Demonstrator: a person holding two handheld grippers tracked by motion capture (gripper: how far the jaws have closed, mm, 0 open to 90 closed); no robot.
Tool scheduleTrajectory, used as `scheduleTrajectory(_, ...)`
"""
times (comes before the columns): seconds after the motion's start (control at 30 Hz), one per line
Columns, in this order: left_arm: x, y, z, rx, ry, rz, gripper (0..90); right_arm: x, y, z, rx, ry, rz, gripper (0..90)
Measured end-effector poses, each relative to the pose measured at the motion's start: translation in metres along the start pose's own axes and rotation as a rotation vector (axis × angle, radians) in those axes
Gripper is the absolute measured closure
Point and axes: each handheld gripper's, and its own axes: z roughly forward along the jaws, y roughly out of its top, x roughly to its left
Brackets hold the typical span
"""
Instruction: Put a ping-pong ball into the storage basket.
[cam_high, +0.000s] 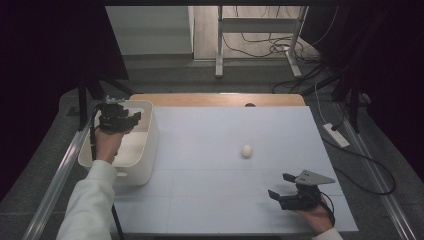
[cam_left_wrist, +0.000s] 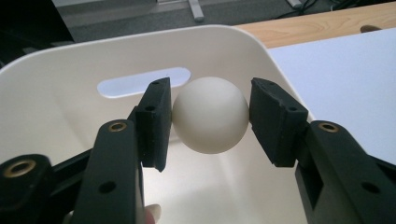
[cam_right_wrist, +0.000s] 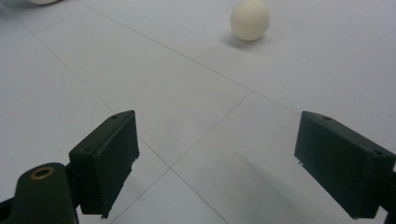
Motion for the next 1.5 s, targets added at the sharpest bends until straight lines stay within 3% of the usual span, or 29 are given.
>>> scheduleTrajectory(0.5,0.004,-0.002,0.0,0.004,0.009,-0.014,49.8,0.0,0.0,0.0,0.001,-0.002,0.0,13.6)
scheduleTrajectory(0.6,0.002,-0.001,-0.002,-0.015,0.016,-0.013,47.8,0.0,0.0,0.0,0.002,-0.003,0.0,13.6)
scheduleTrajectory(0.67,0.001,0.0,-0.005,-0.048,0.022,-0.022,41.1,0.0,0.0,0.0,0.002,-0.004,0.0,13.6)
scheduleTrajectory(0.73,0.001,0.001,-0.009,-0.074,-0.002,-0.038,31.9,0.0,0.0,0.0,0.001,-0.004,0.0,13.6)
scheduleTrajectory(0.87,0.0,0.002,-0.013,-0.103,-0.056,-0.057,26.1,0.0,0.0,0.0,0.002,-0.005,0.0,13.6)
scheduleTrajectory(1.03,0.0,0.002,-0.017,-0.115,-0.09,-0.082,21.6,0.0,0.0,0.0,0.0,-0.008,-0.001,13.8)
scheduleTrajectory(1.33,-0.008,0.002,-0.026,-0.148,-0.108,-0.049,21.7,0.0,0.0,0.0,0.0,-0.01,-0.003,14.0)
scheduleTrajectory(1.5,-0.015,0.003,-0.029,-0.151,-0.139,-0.024,20.8,0.0,0.0,0.0,0.005,-0.012,-0.003,14.0)
